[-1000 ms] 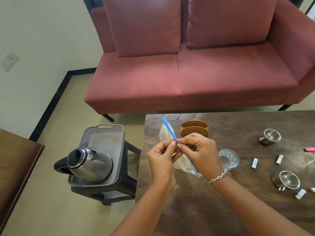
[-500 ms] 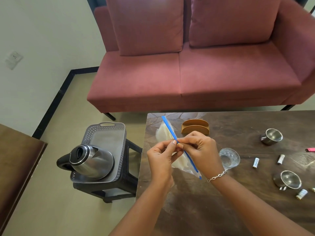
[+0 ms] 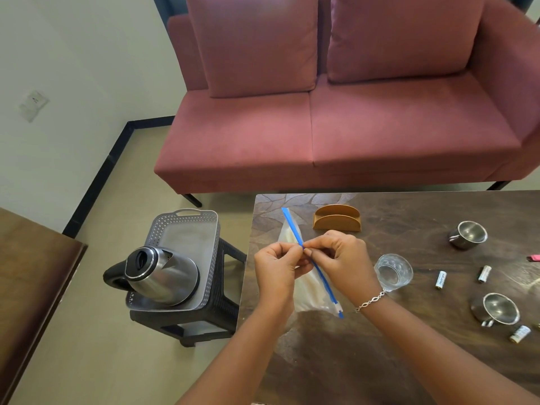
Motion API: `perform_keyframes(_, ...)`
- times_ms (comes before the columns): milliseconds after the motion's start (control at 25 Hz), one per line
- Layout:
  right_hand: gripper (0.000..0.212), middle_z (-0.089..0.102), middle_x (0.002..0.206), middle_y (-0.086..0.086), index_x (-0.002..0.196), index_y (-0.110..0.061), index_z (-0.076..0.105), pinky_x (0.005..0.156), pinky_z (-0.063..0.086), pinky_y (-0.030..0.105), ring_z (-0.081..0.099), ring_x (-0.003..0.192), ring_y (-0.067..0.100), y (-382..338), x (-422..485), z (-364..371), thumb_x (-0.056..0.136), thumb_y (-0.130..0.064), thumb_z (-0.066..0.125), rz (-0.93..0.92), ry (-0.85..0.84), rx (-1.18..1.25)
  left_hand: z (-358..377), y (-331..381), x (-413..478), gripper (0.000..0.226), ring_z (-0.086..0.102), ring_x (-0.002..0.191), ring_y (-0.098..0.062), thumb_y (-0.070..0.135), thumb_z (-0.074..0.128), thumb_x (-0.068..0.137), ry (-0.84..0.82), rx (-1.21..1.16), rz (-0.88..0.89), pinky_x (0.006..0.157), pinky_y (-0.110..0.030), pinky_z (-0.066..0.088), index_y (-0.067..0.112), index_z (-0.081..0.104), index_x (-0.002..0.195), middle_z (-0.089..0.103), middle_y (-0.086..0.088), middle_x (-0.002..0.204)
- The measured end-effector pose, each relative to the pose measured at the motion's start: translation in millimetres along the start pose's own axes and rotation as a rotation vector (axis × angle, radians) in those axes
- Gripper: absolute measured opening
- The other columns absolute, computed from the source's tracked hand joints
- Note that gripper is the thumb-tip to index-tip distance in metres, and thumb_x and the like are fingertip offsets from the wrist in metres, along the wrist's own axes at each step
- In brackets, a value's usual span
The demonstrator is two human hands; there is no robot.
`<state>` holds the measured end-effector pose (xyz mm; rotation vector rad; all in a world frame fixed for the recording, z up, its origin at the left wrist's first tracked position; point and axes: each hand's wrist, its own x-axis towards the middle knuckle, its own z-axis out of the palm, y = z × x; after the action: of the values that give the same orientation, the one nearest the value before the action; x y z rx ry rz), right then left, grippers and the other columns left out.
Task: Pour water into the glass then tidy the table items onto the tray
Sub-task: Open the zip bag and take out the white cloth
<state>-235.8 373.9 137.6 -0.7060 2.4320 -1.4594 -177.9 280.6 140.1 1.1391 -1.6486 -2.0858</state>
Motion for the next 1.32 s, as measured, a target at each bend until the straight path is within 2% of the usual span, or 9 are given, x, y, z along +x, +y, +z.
perform_keyframes(240, 0.015, 0.070, 0.082, 0.007, 0.094, -0.007, 0.073, 0.063, 0.048, 0.008, 0.061, 0.071, 0.011, -1, 2, -3, 0.080, -0.006, 0.067, 0.028, -0.035, -0.005, -1, -1, 2, 0.020, 0.063, 0.058, -0.016, -0.004, 0.057, 0.083, -0.009, -0.021, 0.006, 0.054, -0.021, 0.055, 0.003, 0.062, 0.065, 0.063, -0.009, 0.062)
perform_keyframes(440, 0.014, 0.070, 0.080, 0.004, 0.090, -0.008, 0.074, 0.059, 0.048, 0.007, 0.058, 0.064, 0.004, -4, -1, -2, 0.079, -0.005, 0.066, 0.038, -0.001, -0.068, 2, -3, 1, 0.018, 0.065, 0.060, -0.015, -0.004, 0.059, 0.082, -0.031, 0.042, 0.040, 0.058, -0.024, 0.057, 0.003, 0.063, 0.066, 0.064, -0.013, 0.067)
perform_keyframes(480, 0.014, 0.070, 0.080, 0.005, 0.089, -0.008, 0.074, 0.060, 0.049, 0.010, 0.060, 0.065, 0.008, -5, -2, 0, 0.078, -0.004, 0.066, 0.036, 0.015, -0.092, 3, -3, 1, 0.018, 0.065, 0.061, -0.015, -0.005, 0.059, 0.081, -0.024, 0.052, 0.050, 0.059, -0.025, 0.057, 0.003, 0.063, 0.065, 0.064, -0.013, 0.067)
perform_keyframes(600, 0.014, 0.070, 0.078, 0.007, 0.084, -0.008, 0.074, 0.064, 0.056, 0.033, 0.063, 0.065, 0.018, -6, -3, 5, 0.076, -0.002, 0.064, 0.032, 0.060, -0.115, 3, -4, 0, 0.017, 0.064, 0.060, -0.017, -0.008, 0.059, 0.080, -0.015, 0.053, 0.056, 0.059, -0.028, 0.058, 0.001, 0.061, 0.065, 0.063, -0.015, 0.066)
perform_keyframes(640, 0.014, 0.070, 0.077, 0.007, 0.083, -0.008, 0.074, 0.064, 0.056, 0.036, 0.063, 0.065, 0.018, -5, -3, 6, 0.075, -0.002, 0.064, 0.034, 0.064, -0.113, 3, -4, 1, 0.016, 0.064, 0.060, -0.018, -0.008, 0.059, 0.079, -0.015, 0.053, 0.056, 0.059, -0.029, 0.058, 0.000, 0.061, 0.065, 0.063, -0.015, 0.067)
perform_keyframes(920, 0.014, 0.068, 0.068, 0.004, 0.075, -0.010, 0.070, 0.055, 0.048, 0.026, 0.056, 0.055, 0.014, -3, -1, -2, 0.074, 0.002, 0.063, 0.058, 0.165, -0.082, -6, -9, 3, 0.022, 0.059, 0.056, -0.019, -0.010, 0.054, 0.077, 0.083, 0.097, 0.046, 0.053, -0.027, 0.056, 0.004, 0.057, 0.061, 0.060, -0.011, 0.062)
perform_keyframes(1080, 0.020, 0.064, 0.061, 0.007, 0.065, -0.016, 0.064, 0.055, 0.045, 0.033, 0.053, 0.054, 0.021, 7, 5, -12, 0.071, 0.003, 0.060, 0.033, 0.216, -0.075, -19, -7, 6, 0.022, 0.052, 0.044, -0.009, -0.003, 0.052, 0.081, 0.179, 0.152, 0.062, 0.045, -0.024, 0.049, 0.007, 0.051, 0.062, 0.052, -0.008, 0.058)
perform_keyframes(1200, 0.019, 0.066, 0.068, 0.007, 0.069, -0.013, 0.071, 0.058, 0.045, 0.031, 0.054, 0.058, 0.019, 13, 2, -12, 0.069, -0.010, 0.052, 0.017, 0.242, -0.066, -26, -2, 10, 0.021, 0.052, 0.046, -0.016, 0.004, 0.050, 0.082, 0.271, 0.320, 0.169, 0.050, -0.033, 0.054, 0.013, 0.046, 0.063, 0.049, -0.010, 0.060)
perform_keyframes(1320, 0.021, 0.065, 0.070, 0.006, 0.072, -0.010, 0.073, 0.057, 0.044, 0.025, 0.054, 0.057, 0.018, 16, -3, -8, 0.069, -0.010, 0.052, -0.012, 0.265, -0.064, -24, 4, 10, 0.021, 0.051, 0.056, -0.029, 0.007, 0.050, 0.084, 0.249, 0.509, 0.367, 0.057, -0.049, 0.054, 0.017, 0.045, 0.066, 0.049, 0.000, 0.056)
